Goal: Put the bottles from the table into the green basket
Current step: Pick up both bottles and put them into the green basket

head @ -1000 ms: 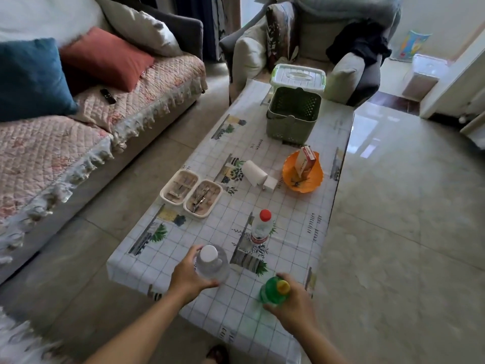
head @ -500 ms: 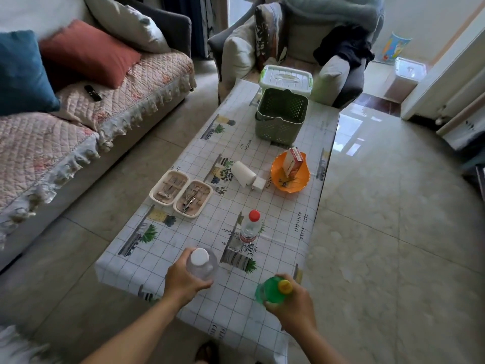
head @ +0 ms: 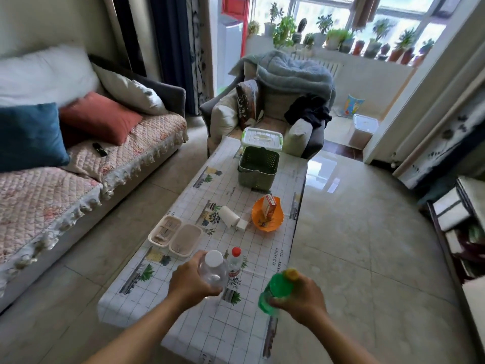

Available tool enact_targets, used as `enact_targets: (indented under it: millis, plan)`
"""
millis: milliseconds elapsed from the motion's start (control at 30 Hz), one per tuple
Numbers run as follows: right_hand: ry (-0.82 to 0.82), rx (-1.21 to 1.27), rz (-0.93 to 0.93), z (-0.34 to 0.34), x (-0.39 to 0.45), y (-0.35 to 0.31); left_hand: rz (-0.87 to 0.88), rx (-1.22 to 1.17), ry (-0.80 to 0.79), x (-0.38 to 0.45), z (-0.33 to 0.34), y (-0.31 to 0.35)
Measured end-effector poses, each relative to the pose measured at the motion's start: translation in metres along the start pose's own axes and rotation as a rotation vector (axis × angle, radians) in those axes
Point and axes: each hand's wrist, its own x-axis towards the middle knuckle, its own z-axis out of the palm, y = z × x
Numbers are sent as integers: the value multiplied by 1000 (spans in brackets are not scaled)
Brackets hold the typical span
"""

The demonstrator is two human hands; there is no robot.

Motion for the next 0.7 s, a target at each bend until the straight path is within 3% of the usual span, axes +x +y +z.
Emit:
enact_targets:
  millis: [200,400,700]
  plan:
    - [9,-66,-108,-80,-2,6,50,-22,67,-11,-5,74]
    - [51,-78,-187,-160,7,41,15,-4,195,-26,32,154]
    - [81,-111,-256,-241,45,75,-36,-36,247,-11,81,236]
